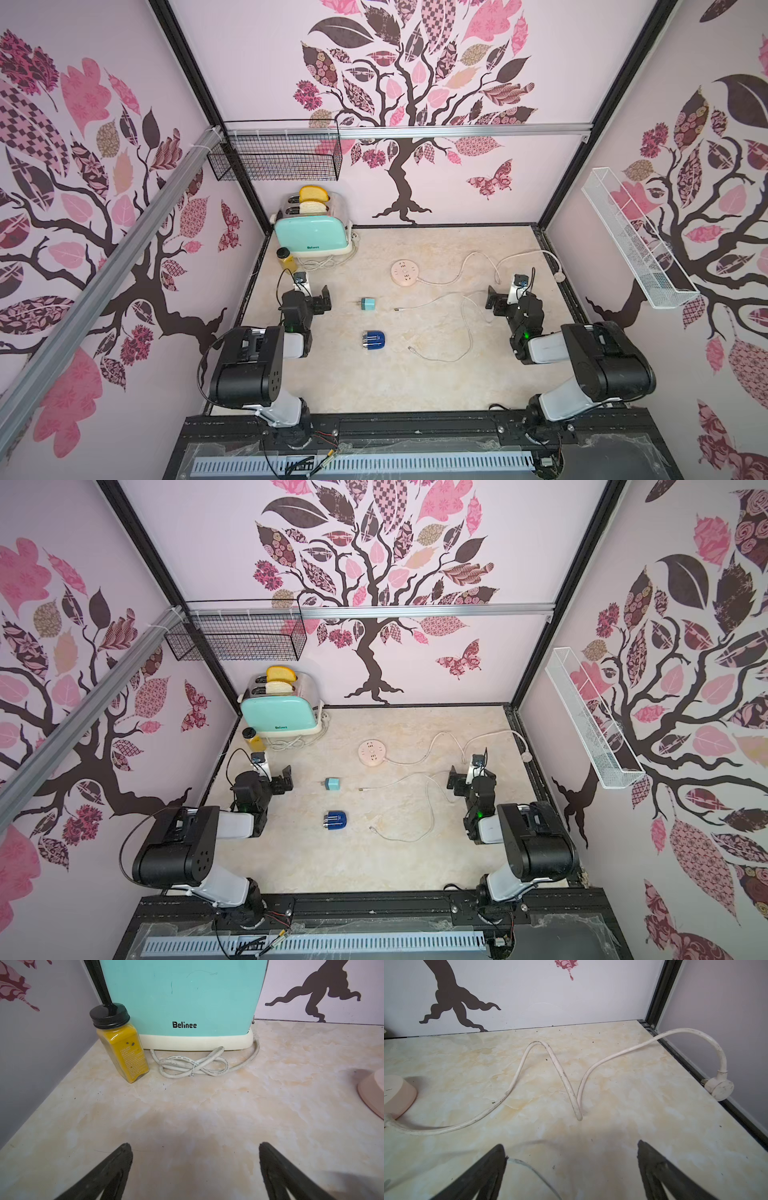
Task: Charge the electric shaver
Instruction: Pick up the charging cable from the center of the board.
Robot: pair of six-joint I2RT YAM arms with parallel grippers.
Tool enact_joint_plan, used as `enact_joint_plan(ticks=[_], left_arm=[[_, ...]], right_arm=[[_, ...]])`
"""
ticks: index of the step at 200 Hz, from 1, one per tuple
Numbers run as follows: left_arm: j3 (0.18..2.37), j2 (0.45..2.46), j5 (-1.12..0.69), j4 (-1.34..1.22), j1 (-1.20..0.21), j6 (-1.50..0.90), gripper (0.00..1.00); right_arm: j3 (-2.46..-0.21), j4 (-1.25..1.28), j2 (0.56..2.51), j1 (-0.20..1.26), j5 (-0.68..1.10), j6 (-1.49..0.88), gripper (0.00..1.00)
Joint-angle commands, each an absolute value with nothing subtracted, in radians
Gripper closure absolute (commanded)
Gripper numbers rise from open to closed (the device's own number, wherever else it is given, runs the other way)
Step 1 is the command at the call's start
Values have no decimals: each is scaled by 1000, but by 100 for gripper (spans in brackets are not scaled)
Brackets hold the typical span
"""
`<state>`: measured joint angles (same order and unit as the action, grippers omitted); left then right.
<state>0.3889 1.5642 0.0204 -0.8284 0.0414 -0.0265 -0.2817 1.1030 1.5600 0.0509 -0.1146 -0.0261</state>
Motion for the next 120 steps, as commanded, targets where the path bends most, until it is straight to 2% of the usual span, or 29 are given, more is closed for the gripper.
enact_joint_plan(ticks=[1,120], left_arm=[[395,1558,18,-845,44,-30,2],[397,1559,18,-842,43,-31,2]], right_arm=[[-304,1102,1549,48,-110,-36,1],[-303,1106,1551,49,-111,-36,1]])
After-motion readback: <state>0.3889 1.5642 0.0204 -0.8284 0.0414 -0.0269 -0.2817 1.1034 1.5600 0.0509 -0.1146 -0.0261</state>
